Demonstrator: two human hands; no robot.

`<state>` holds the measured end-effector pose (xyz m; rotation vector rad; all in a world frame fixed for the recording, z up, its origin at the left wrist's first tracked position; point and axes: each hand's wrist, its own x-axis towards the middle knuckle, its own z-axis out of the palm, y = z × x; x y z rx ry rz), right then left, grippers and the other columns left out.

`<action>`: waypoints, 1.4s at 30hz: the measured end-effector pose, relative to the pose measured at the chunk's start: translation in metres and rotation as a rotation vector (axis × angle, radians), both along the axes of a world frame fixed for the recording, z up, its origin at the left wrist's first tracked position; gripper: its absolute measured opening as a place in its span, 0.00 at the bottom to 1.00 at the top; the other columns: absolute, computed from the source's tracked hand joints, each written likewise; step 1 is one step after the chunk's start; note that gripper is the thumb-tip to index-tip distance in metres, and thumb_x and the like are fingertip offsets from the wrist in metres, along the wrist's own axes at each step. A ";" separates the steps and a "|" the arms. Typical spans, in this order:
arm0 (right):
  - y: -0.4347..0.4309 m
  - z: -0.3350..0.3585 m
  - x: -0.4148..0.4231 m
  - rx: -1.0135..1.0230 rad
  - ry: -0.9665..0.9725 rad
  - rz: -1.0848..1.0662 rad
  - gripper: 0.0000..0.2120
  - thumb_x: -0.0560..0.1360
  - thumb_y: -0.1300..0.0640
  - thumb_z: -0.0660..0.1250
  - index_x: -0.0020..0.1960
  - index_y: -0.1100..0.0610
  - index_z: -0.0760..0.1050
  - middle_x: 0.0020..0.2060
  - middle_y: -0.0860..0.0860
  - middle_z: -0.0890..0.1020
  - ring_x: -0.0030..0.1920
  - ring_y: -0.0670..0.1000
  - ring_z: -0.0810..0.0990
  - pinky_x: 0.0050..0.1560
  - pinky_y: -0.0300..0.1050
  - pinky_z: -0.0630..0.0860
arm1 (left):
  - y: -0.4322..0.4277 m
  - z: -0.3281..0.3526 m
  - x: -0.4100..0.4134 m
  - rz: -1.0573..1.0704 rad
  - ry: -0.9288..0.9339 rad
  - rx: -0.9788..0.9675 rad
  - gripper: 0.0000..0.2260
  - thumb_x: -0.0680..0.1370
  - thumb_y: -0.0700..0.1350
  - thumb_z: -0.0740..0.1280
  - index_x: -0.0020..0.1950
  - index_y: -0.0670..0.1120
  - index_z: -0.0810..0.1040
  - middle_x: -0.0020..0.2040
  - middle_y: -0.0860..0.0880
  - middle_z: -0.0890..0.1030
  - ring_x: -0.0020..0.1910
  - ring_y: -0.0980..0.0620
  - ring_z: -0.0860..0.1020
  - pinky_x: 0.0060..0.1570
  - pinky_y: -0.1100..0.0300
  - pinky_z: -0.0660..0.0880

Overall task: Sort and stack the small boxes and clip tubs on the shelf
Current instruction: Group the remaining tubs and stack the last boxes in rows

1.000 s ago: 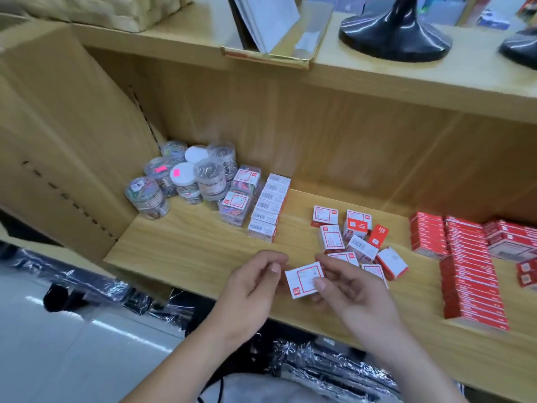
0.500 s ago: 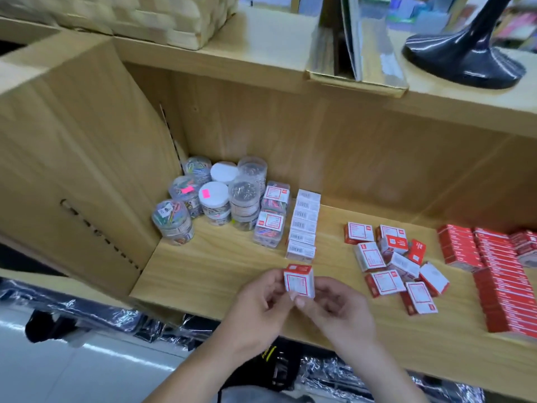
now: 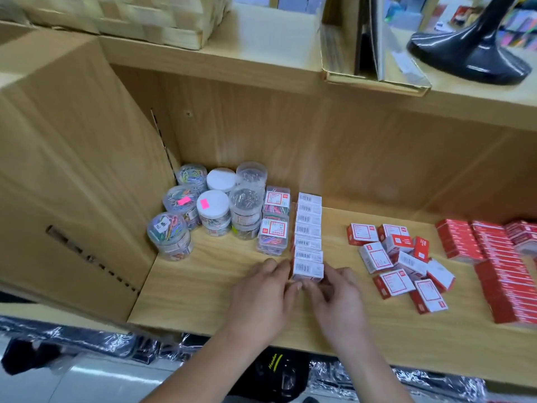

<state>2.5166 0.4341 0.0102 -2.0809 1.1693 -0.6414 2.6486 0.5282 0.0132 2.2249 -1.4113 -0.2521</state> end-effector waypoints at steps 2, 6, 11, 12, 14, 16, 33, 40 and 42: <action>0.000 0.003 0.003 -0.051 0.028 0.029 0.13 0.73 0.57 0.75 0.56 0.48 0.81 0.39 0.45 0.71 0.38 0.39 0.76 0.43 0.27 0.69 | -0.004 -0.001 0.000 0.025 -0.055 -0.010 0.15 0.81 0.61 0.56 0.62 0.58 0.74 0.49 0.56 0.75 0.53 0.52 0.77 0.43 0.54 0.77; 0.000 0.004 0.002 -0.017 0.040 0.061 0.12 0.73 0.56 0.74 0.55 0.47 0.80 0.40 0.45 0.71 0.39 0.42 0.76 0.45 0.32 0.70 | -0.003 -0.003 0.003 0.024 -0.043 -0.028 0.13 0.81 0.61 0.57 0.56 0.56 0.76 0.45 0.55 0.75 0.49 0.51 0.79 0.40 0.54 0.77; -0.015 0.020 -0.030 0.170 -0.031 0.010 0.05 0.74 0.59 0.73 0.48 0.59 0.82 0.34 0.48 0.81 0.34 0.41 0.78 0.37 0.35 0.72 | 0.011 0.007 -0.003 0.040 0.140 -0.251 0.04 0.77 0.52 0.67 0.49 0.54 0.79 0.42 0.58 0.75 0.42 0.54 0.78 0.39 0.52 0.78; -0.021 0.023 -0.041 0.190 -0.057 -0.026 0.04 0.74 0.59 0.74 0.48 0.58 0.83 0.34 0.46 0.82 0.34 0.39 0.78 0.36 0.31 0.70 | 0.010 0.014 -0.013 -0.006 0.162 -0.296 0.03 0.78 0.50 0.68 0.49 0.53 0.80 0.43 0.58 0.75 0.43 0.56 0.79 0.40 0.53 0.78; -0.033 0.030 -0.065 0.133 -0.084 -0.104 0.03 0.74 0.59 0.74 0.47 0.54 0.84 0.35 0.43 0.83 0.35 0.38 0.80 0.37 0.28 0.71 | -0.003 0.028 -0.038 -0.152 0.178 -0.331 0.03 0.79 0.50 0.68 0.50 0.53 0.79 0.45 0.58 0.75 0.44 0.56 0.78 0.43 0.54 0.78; -0.047 0.034 -0.090 -0.020 -0.065 -0.189 0.03 0.74 0.59 0.73 0.45 0.51 0.83 0.37 0.43 0.83 0.37 0.43 0.80 0.40 0.36 0.75 | -0.029 0.035 -0.065 -0.277 0.155 -0.274 0.05 0.79 0.52 0.66 0.53 0.53 0.77 0.48 0.55 0.75 0.47 0.53 0.78 0.44 0.52 0.78; -0.079 0.014 -0.179 -0.056 0.055 -0.156 0.18 0.69 0.47 0.78 0.58 0.44 0.82 0.40 0.44 0.73 0.41 0.44 0.78 0.48 0.38 0.74 | -0.102 -0.012 -0.114 -0.189 0.409 -0.197 0.16 0.75 0.50 0.71 0.62 0.54 0.78 0.53 0.58 0.74 0.45 0.60 0.80 0.52 0.58 0.79; -0.077 0.012 -0.175 0.083 -0.166 -0.109 0.31 0.68 0.72 0.75 0.58 0.39 0.78 0.44 0.46 0.79 0.39 0.48 0.79 0.43 0.38 0.77 | -0.069 -0.012 -0.109 -0.157 0.670 -0.134 0.19 0.72 0.39 0.75 0.56 0.59 0.75 0.46 0.58 0.81 0.37 0.54 0.78 0.41 0.57 0.78; -0.075 0.008 -0.171 0.103 -0.201 -0.050 0.34 0.68 0.76 0.71 0.56 0.39 0.78 0.46 0.45 0.80 0.39 0.49 0.80 0.43 0.41 0.78 | -0.061 -0.011 -0.110 -0.201 0.667 -0.137 0.19 0.73 0.37 0.75 0.56 0.57 0.77 0.47 0.59 0.82 0.39 0.57 0.78 0.40 0.65 0.74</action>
